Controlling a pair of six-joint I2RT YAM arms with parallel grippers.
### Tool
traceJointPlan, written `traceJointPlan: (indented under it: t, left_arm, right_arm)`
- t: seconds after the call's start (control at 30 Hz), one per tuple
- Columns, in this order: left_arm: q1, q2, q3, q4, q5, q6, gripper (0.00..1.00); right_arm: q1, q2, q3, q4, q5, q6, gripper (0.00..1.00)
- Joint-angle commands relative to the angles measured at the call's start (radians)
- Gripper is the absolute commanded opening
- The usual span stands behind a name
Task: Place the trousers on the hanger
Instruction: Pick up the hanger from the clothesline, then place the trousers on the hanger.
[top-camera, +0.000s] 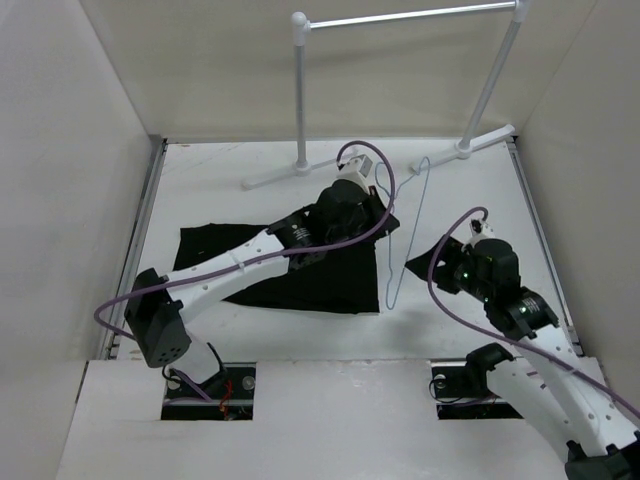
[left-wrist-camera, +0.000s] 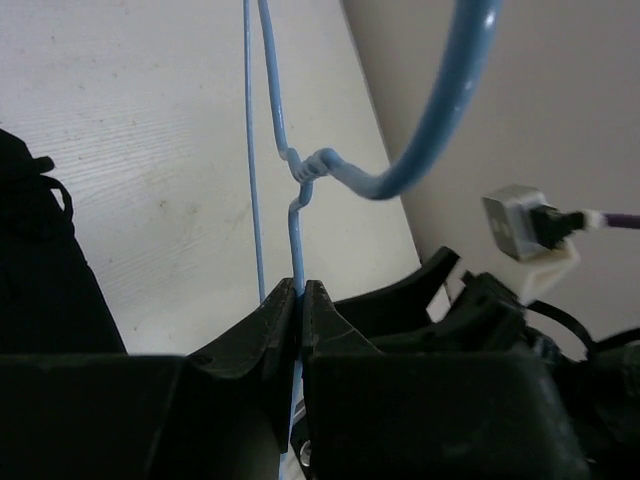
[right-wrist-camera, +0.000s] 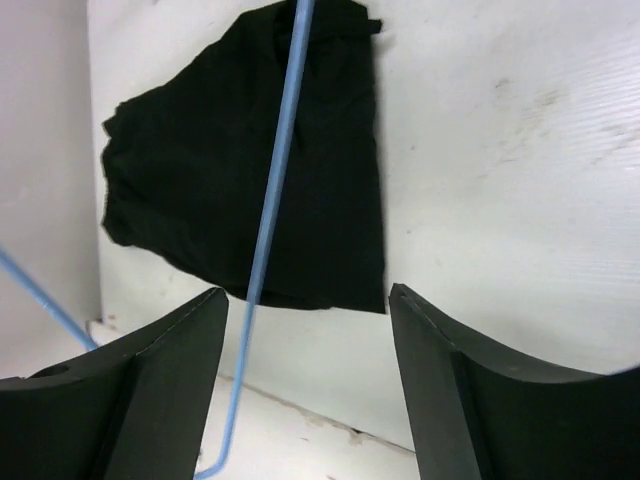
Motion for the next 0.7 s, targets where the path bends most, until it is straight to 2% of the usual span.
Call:
traceJointPlan:
  t: [0.0,0.13,0.27,0.4,0.53,0.67]
  left_arm:
    - [-0.001,-0.061,-0.034,0.090,0.018,-0.028,0.00]
    - [-0.004,-0.078,-0.087,0.120,0.029,-0.054,0.00]
    - [-0.006,-0.102,-0.156,0.134,0.020,-0.071,0.00]
    - [-0.003,-0.137,-0.237,0.134,0.000,-0.089,0.01]
    - [-0.006,-0.160,-0.317,0.130,-0.023,-0.105,0.02]
    - [-0.027,-0.159,-0.400,0.134,-0.049,-0.127,0.02]
  right_arm:
    - [-0.013,0.021,-0.043,0.237,-0.118,0.112,0.73]
    - [-0.011,0.094,-0.074,0.331,-0.145,0.146,0.62]
    - [0.012,0.150,-0.098,0.413,-0.136,0.155,0.36]
    - [0.007,0.226,-0.107,0.397,-0.129,0.143,0.15]
    - [0.015,0.297,-0.106,0.353,-0.083,0.109,0.11]
    - [0.042,0.363,-0.103,0.310,-0.018,0.086,0.11]
